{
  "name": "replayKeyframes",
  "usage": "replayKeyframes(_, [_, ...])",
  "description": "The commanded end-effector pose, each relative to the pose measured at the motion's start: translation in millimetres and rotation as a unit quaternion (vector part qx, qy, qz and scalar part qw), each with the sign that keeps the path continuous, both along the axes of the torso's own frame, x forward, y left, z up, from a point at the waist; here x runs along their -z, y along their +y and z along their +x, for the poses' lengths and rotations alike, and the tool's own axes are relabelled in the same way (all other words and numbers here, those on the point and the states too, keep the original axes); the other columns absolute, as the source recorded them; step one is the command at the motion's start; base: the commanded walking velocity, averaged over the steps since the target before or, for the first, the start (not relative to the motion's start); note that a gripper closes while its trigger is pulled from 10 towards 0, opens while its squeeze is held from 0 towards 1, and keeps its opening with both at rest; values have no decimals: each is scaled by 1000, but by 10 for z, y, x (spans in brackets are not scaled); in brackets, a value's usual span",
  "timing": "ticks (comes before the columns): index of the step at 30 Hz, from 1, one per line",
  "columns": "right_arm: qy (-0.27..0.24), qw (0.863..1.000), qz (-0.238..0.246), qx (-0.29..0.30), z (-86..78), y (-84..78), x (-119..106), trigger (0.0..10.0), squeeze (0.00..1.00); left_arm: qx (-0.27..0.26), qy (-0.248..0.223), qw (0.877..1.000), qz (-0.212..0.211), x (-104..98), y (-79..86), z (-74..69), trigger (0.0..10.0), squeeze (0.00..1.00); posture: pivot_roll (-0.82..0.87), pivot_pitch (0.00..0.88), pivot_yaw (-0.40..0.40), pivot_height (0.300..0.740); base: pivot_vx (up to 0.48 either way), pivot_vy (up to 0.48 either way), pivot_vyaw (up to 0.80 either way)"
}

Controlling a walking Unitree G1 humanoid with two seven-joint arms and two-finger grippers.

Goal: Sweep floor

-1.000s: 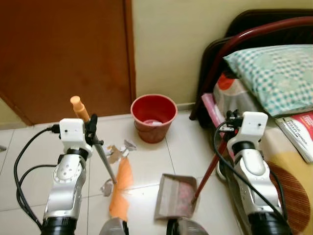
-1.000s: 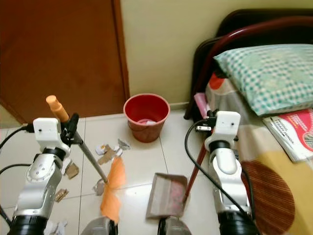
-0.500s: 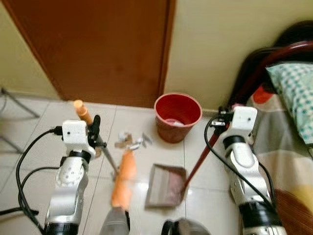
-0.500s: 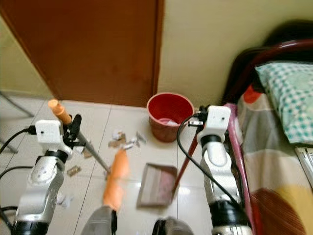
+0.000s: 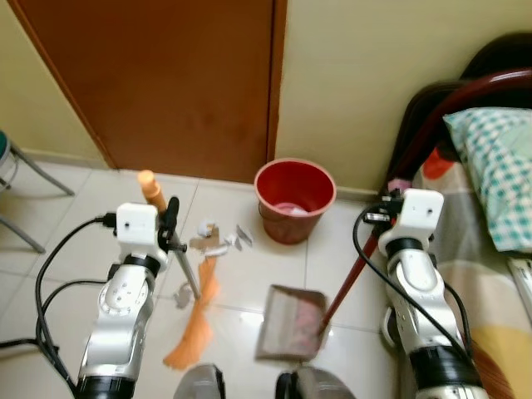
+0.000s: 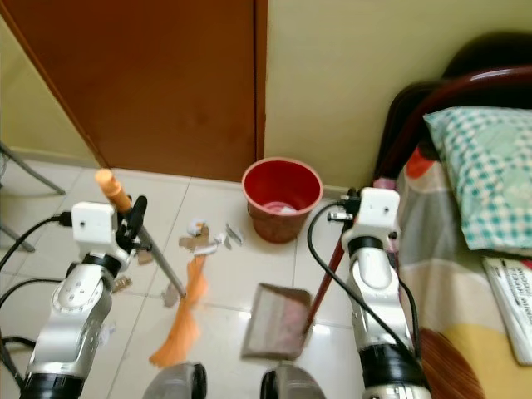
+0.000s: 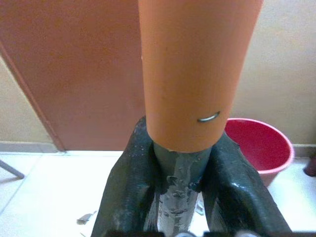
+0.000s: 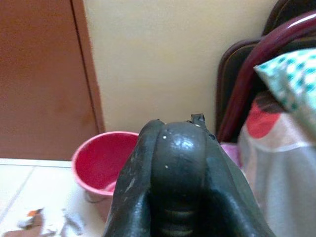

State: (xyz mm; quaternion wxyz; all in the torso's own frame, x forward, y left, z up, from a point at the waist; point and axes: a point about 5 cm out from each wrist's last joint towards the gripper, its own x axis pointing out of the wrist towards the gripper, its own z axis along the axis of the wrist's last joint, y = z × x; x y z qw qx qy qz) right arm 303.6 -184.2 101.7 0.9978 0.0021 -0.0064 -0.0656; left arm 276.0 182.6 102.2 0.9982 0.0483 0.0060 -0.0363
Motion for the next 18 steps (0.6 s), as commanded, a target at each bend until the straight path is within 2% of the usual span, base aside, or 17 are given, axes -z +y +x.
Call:
replayKeyframes(1, [-2,1000,7,2,23,21,-2,10000,0,-3,2,1000,18,13,52,-14,10000,0,11,110,-34,740,0,0,0])
replayKeyframes(4, [-1,1000,2,-3,35,49,7,10000,0,9,-29,998,46,-110,20,15,10000,0,17,105,-36,740,0,0,0])
replayKeyframes(6, [-2,1000,3,-6,50,69,5,10000,0,16,-58,996,70,-240,-2,51,10000,0,20,106,-38,740,0,0,0])
replayKeyframes(7, [-2,1000,2,-9,68,86,1,10000,0,18,-85,993,85,-368,-12,90,10000,0,23,109,-37,740,0,0,0])
replayKeyframes(9, [-2,1000,2,-9,68,86,1,10000,0,18,-85,993,85,-368,-12,90,10000,0,23,109,-37,740,0,0,0])
replayKeyframes(12, [-2,1000,0,-9,88,93,2,10000,0,14,-115,989,97,-521,-22,141,10000,0,25,107,-38,740,0,0,0])
replayKeyframes(18, [2,1000,-1,-6,104,84,17,10000,0,-1,-152,984,88,-759,-24,204,10000,0,17,100,-33,740,0,0,0])
